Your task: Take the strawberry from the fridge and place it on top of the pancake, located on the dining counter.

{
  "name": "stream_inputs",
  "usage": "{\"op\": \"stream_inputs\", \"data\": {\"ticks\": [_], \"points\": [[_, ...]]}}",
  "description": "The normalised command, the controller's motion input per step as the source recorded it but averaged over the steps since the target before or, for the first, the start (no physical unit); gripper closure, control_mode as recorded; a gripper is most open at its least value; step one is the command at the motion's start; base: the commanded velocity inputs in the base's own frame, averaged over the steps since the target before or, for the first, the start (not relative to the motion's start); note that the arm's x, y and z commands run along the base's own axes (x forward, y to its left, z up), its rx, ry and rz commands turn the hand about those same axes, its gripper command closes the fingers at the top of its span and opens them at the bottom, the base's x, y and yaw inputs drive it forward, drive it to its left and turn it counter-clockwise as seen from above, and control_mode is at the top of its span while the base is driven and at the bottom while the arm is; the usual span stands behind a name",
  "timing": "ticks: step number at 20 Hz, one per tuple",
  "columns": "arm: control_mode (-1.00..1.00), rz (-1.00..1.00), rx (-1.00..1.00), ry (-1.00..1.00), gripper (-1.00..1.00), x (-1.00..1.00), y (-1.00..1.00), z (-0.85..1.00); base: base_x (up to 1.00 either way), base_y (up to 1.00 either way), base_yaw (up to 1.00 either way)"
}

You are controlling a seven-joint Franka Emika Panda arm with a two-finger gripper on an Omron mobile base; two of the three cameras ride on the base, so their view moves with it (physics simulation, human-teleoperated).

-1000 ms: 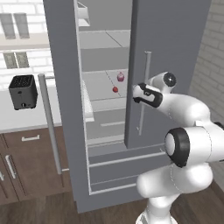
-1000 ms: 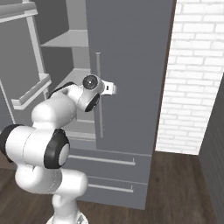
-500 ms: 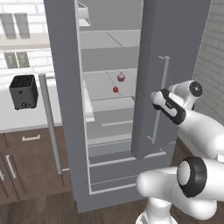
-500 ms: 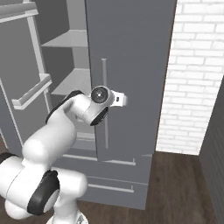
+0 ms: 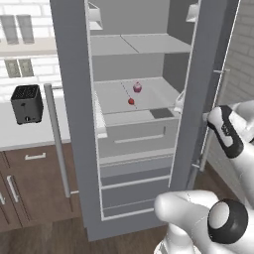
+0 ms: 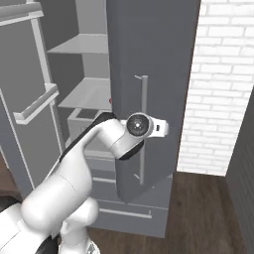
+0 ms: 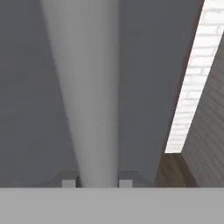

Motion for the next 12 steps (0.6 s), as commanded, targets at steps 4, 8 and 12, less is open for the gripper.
{"op": "stream_inputs", "data": {"ticks": [4, 8, 12], "points": [[-1.0, 0.0, 0.0, 0.01, -1.0, -0.08, -0.36, 0.0, 0.0, 0.0, 0.0], [-1.0, 0.0, 0.01, 0.0, -1.0, -0.17, -0.3, 0.0, 0.0, 0.0, 0.0], [-1.0, 0.0, 0.02, 0.03, -1.0, -0.1, -0.6, 0.0, 0.0, 0.0, 0.0]]}}
